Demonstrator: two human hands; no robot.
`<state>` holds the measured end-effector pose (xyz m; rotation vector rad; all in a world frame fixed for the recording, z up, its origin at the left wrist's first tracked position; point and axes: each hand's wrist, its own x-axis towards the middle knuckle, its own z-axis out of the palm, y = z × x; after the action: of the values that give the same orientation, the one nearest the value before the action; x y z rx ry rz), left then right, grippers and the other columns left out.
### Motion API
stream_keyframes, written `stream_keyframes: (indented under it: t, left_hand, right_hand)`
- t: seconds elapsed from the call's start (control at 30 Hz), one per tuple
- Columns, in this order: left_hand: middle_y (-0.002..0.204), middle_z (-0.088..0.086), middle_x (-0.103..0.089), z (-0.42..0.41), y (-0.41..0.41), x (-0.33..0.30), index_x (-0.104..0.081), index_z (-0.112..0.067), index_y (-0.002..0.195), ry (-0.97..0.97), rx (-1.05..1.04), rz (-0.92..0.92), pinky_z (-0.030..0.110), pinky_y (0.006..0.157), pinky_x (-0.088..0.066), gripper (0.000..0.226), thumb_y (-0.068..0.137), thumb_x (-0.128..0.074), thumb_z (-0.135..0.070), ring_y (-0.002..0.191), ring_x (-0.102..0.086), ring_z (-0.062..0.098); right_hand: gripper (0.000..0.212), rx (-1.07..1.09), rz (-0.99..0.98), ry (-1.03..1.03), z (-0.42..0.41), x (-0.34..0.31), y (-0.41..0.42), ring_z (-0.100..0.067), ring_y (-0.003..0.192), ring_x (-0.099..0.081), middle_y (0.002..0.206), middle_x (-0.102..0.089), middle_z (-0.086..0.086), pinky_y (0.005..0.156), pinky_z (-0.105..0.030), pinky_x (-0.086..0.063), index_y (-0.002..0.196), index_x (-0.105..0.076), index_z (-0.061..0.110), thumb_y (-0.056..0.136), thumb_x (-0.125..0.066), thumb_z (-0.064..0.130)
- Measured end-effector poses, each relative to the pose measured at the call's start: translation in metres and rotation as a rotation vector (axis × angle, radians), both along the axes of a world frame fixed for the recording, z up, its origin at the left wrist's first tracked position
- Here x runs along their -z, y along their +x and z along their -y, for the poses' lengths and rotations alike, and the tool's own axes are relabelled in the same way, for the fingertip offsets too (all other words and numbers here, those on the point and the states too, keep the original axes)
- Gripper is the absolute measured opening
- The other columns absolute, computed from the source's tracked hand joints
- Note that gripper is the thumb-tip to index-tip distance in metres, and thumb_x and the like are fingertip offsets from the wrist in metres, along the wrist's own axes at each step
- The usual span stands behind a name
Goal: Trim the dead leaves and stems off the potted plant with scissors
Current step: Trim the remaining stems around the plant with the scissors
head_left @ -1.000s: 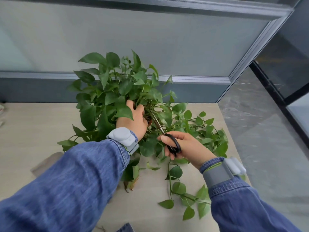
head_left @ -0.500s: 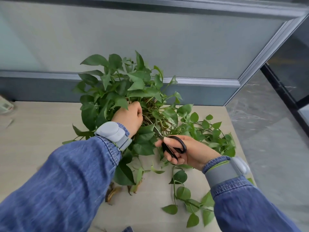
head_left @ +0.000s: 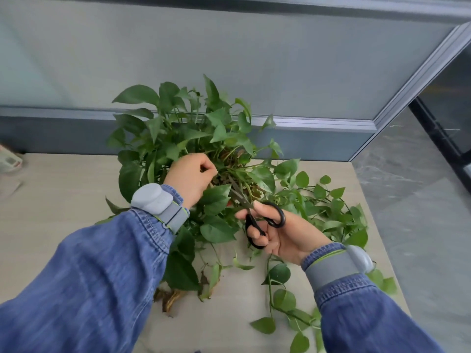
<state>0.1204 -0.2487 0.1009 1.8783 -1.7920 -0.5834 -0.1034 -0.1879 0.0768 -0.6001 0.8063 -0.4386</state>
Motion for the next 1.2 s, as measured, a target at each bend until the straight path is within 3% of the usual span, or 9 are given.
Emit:
stream_keyframes:
  t: [0.13,0.27,0.43,0.53,0.63,0.73,0.9,1.03,1.2]
  left_hand:
    - [0.086,-0.003,-0.057,0.003,-0.001,0.002,-0.064,-0.017,0.083,-0.115,0.047,0.187,0.025,0.049,-0.032,0.011,0.091,-0.058,-0.022,0.062,-0.049,0.014]
    - [0.090,0.001,-0.057,0.005,-0.003,0.003,-0.064,-0.015,0.089,-0.150,0.109,0.187,0.031,0.059,-0.038,0.013,0.092,-0.058,-0.026,0.078,-0.056,0.023]
    - [0.096,-0.005,-0.044,0.000,-0.006,0.005,-0.041,-0.023,0.097,-0.050,0.208,0.238,0.026,0.048,-0.028,0.040,0.081,-0.064,-0.051,0.067,-0.050,0.016]
    - [0.098,0.000,-0.039,-0.006,-0.012,0.008,-0.032,-0.021,0.099,-0.056,0.241,0.352,0.028,0.051,-0.031,0.049,0.078,-0.070,-0.042,0.069,-0.048,0.021]
    - [0.098,0.004,-0.044,-0.009,-0.014,0.010,-0.034,-0.020,0.098,-0.102,0.234,0.352,0.033,0.057,-0.036,0.032,0.084,-0.063,-0.027,0.071,-0.049,0.024]
    - [0.101,0.004,-0.049,-0.011,-0.015,0.009,-0.038,-0.024,0.099,-0.071,0.205,0.338,0.031,0.057,-0.036,0.024,0.087,-0.059,-0.027,0.071,-0.049,0.022]
    - [0.121,-0.003,-0.043,-0.015,-0.023,0.005,-0.051,-0.025,0.094,-0.002,0.123,0.250,0.036,0.073,-0.049,0.011,0.089,-0.054,-0.035,0.097,-0.052,0.021]
    - [0.122,0.001,-0.042,-0.014,-0.029,0.005,-0.056,-0.020,0.087,0.045,0.033,0.234,0.040,0.079,-0.050,0.022,0.094,-0.045,-0.037,0.096,-0.053,0.025]
    - [0.115,0.004,-0.045,-0.011,-0.031,0.011,-0.060,-0.013,0.087,0.010,0.033,0.343,0.042,0.079,-0.050,0.028,0.094,-0.052,-0.038,0.098,-0.052,0.026]
  right_hand:
    - [0.049,0.004,0.024,0.006,0.004,-0.003,-0.008,-0.010,0.052,-0.046,0.070,-0.054,-0.003,0.049,-0.021,-0.018,0.120,-0.064,0.007,0.090,-0.059,0.045]
    - [0.053,-0.009,0.047,0.035,0.010,-0.006,-0.012,-0.011,0.051,-0.043,0.069,-0.053,-0.003,0.043,-0.018,-0.021,0.116,-0.069,0.008,0.080,-0.070,0.047]
    - [0.047,0.065,0.107,0.107,0.013,-0.004,-0.013,-0.010,0.050,-0.044,0.068,-0.053,-0.004,0.037,-0.015,-0.032,0.119,-0.065,0.006,0.089,-0.062,0.043]
    - [0.046,0.070,0.132,0.123,0.013,-0.003,-0.013,-0.009,0.050,-0.044,0.068,-0.052,-0.004,0.038,-0.014,-0.030,0.121,-0.062,0.006,0.091,-0.058,0.042]
    - [0.046,0.044,0.130,0.117,0.014,-0.002,-0.014,-0.010,0.050,-0.045,0.068,-0.053,-0.004,0.037,-0.015,-0.032,0.118,-0.065,0.007,0.089,-0.063,0.043]
    - [0.047,0.045,0.125,0.128,0.013,-0.002,-0.015,-0.010,0.050,-0.045,0.068,-0.054,-0.004,0.037,-0.016,-0.036,0.119,-0.064,0.006,0.088,-0.064,0.042]
    - [0.040,0.063,0.123,0.144,0.010,-0.001,-0.009,-0.010,0.050,-0.044,0.069,-0.052,-0.005,0.037,-0.015,-0.033,0.109,-0.066,0.008,0.088,-0.065,0.042]
    - [0.041,0.055,0.109,0.132,0.004,0.003,-0.010,-0.011,0.051,-0.046,0.069,-0.054,-0.006,0.039,-0.015,-0.029,0.108,-0.070,0.009,0.084,-0.070,0.043]
    - [0.065,-0.021,-0.001,0.056,-0.004,0.004,-0.020,-0.012,0.053,-0.045,0.070,-0.054,-0.005,0.052,-0.024,-0.014,0.117,-0.069,0.008,0.069,-0.084,0.050]
